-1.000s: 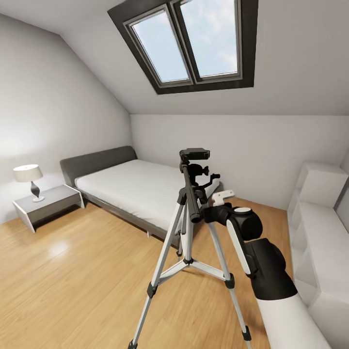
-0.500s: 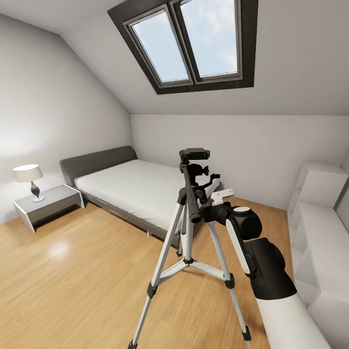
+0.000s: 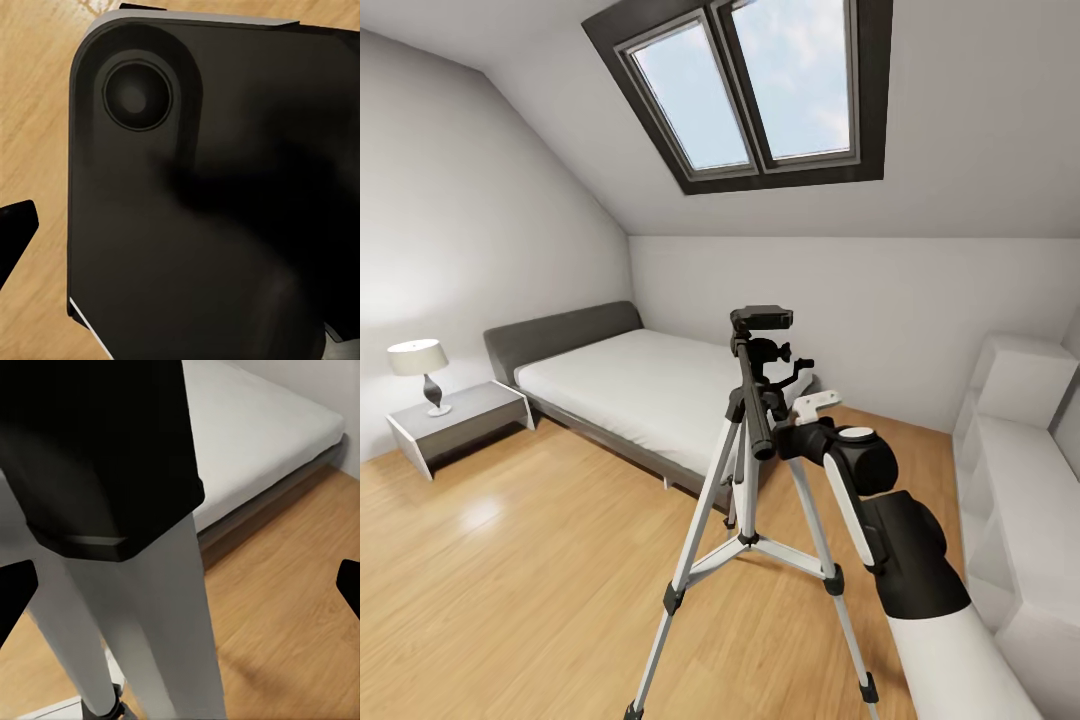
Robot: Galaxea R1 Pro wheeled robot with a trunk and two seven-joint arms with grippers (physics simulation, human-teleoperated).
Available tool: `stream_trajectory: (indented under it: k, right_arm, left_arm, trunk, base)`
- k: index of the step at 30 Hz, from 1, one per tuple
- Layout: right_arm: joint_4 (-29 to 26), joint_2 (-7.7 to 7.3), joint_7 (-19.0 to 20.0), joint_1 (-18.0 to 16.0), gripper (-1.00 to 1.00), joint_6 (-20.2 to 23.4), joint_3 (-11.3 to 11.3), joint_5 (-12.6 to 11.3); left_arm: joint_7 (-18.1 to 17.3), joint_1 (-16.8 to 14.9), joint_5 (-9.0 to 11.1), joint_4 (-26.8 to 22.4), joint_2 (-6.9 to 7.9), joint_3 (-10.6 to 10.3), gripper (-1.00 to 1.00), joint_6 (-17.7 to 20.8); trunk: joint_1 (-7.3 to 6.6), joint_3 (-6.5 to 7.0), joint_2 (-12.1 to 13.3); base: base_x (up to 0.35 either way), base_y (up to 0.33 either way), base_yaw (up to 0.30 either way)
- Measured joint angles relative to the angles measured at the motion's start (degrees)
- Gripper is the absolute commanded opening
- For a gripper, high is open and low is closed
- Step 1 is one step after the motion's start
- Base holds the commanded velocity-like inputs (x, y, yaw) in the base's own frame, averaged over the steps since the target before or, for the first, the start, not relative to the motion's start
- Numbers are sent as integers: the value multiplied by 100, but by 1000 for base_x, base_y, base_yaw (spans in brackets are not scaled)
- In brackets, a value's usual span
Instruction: Attach the digital camera to the camera tripod in the bedroom.
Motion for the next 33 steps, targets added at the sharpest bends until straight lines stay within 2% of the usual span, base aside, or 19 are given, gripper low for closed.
stream_trajectory:
  k: [12, 33]
  right_arm:
    - [0, 1, -5, -1, 100, 0, 194, 15]
    - [7, -7, 2, -1, 100, 0, 175, 18]
  left_arm:
    - [0, 0, 0, 0, 0, 0, 100, -2]
    - [0, 0, 0, 0, 0, 0, 100, 1]
  trunk:
    - [0, 0, 0]
    - [0, 0, 0]
  base:
    - [0, 0, 0]
    - [0, 0, 0]
